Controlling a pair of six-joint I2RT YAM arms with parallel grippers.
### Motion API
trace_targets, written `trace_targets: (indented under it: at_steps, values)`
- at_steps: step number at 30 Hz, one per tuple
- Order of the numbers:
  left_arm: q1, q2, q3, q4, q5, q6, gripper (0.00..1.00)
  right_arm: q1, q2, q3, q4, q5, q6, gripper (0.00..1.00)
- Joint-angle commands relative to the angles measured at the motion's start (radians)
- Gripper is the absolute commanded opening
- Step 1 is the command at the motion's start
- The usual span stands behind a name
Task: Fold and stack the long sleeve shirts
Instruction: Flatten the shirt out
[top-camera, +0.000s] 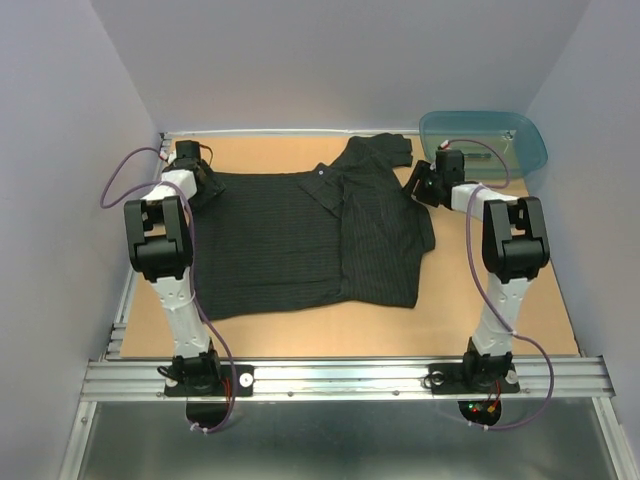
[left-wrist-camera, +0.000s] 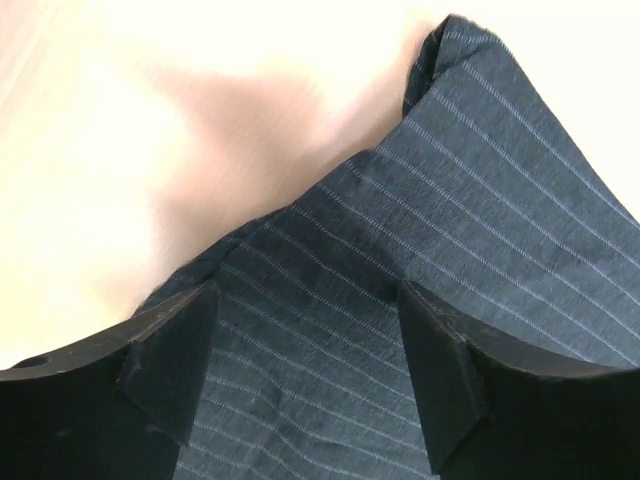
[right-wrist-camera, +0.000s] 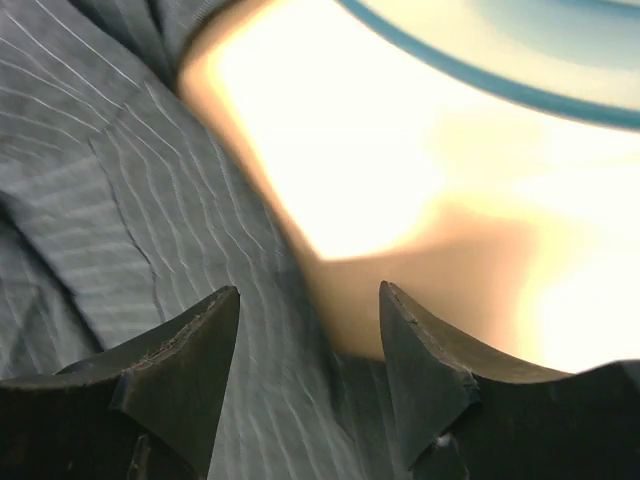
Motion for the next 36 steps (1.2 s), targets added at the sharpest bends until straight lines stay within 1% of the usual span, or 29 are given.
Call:
trace_targets:
  at_steps: [1,3,4,6,7,8,9,12,13,16,20,22,23,24,26,27,28,30,33,36]
  values:
    - [-0.036,-0.166,-0.04,-0.037,-0.009,0.023,0.88,0.016,-0.122,-0.004,-0.073,-0.044,-0.11,0.64]
    - [-0.057,-0.229,-0.089,-0.033,-0.009,0.027,0.9,0.035,-0.177,-0.023,-0.072,-0.101,-0.166,0.64]
    - [-0.081,-0.29,-0.147,-0.027,-0.009,0.032,0.91,0.06,-0.194,-0.039,-0.075,-0.119,-0.184,0.64]
    - [-0.102,-0.378,-0.208,-0.019,-0.013,0.048,0.92,0.097,-0.228,-0.056,-0.075,-0.138,-0.23,0.63]
    - [-0.14,-0.406,-0.271,-0.019,-0.018,0.055,0.92,0.108,-0.234,-0.061,-0.075,-0.15,-0.238,0.63]
    - [-0.152,-0.433,-0.307,-0.013,-0.021,0.062,0.92,0.118,-0.236,-0.06,-0.075,-0.173,-0.247,0.63]
    - [-0.177,-0.479,-0.337,-0.004,-0.027,0.073,0.92,0.143,-0.228,-0.053,-0.073,-0.185,-0.261,0.63]
    - [-0.204,-0.529,-0.457,0.028,-0.027,0.082,0.93,0.187,-0.193,-0.005,-0.073,-0.198,-0.279,0.63]
    - [-0.209,-0.539,-0.5,0.032,-0.035,0.084,0.92,0.2,-0.158,0.014,-0.073,-0.196,-0.281,0.63]
    - [-0.223,-0.533,-0.54,0.032,-0.033,0.104,0.92,0.247,-0.093,0.092,-0.073,-0.172,-0.281,0.63]
    - [-0.244,-0.527,-0.557,0.039,-0.056,0.125,0.93,0.31,-0.02,0.192,-0.067,-0.06,-0.272,0.67]
    - [-0.252,-0.512,-0.562,0.05,-0.069,0.13,0.93,0.342,0.025,0.246,-0.062,0.056,-0.267,0.69]
    - [-0.253,-0.504,-0.562,0.053,-0.073,0.13,0.93,0.353,0.025,0.264,-0.061,0.057,-0.267,0.7]
    - [-0.255,-0.494,-0.559,0.05,-0.075,0.136,0.93,0.373,0.054,0.281,-0.061,0.127,-0.262,0.7]
    - [-0.257,-0.47,-0.546,0.045,-0.073,0.138,0.93,0.393,0.083,0.33,-0.059,0.208,-0.262,0.71]
    - [-0.258,-0.464,-0.545,0.047,-0.078,0.136,0.93,0.402,0.114,0.345,-0.059,0.285,-0.253,0.71]
    - [-0.258,-0.454,-0.543,0.049,-0.078,0.135,0.93,0.413,0.129,0.361,-0.059,0.316,-0.246,0.71]
    - [-0.258,-0.441,-0.542,0.049,-0.076,0.135,0.93,0.419,0.16,0.404,-0.058,0.373,-0.227,0.71]
    - [-0.258,-0.434,-0.54,0.044,-0.075,0.135,0.93,0.427,0.211,0.447,-0.059,0.416,-0.213,0.68]
    - [-0.258,-0.44,-0.542,0.047,-0.085,0.135,0.93,0.428,0.245,0.467,-0.059,0.424,-0.21,0.63]
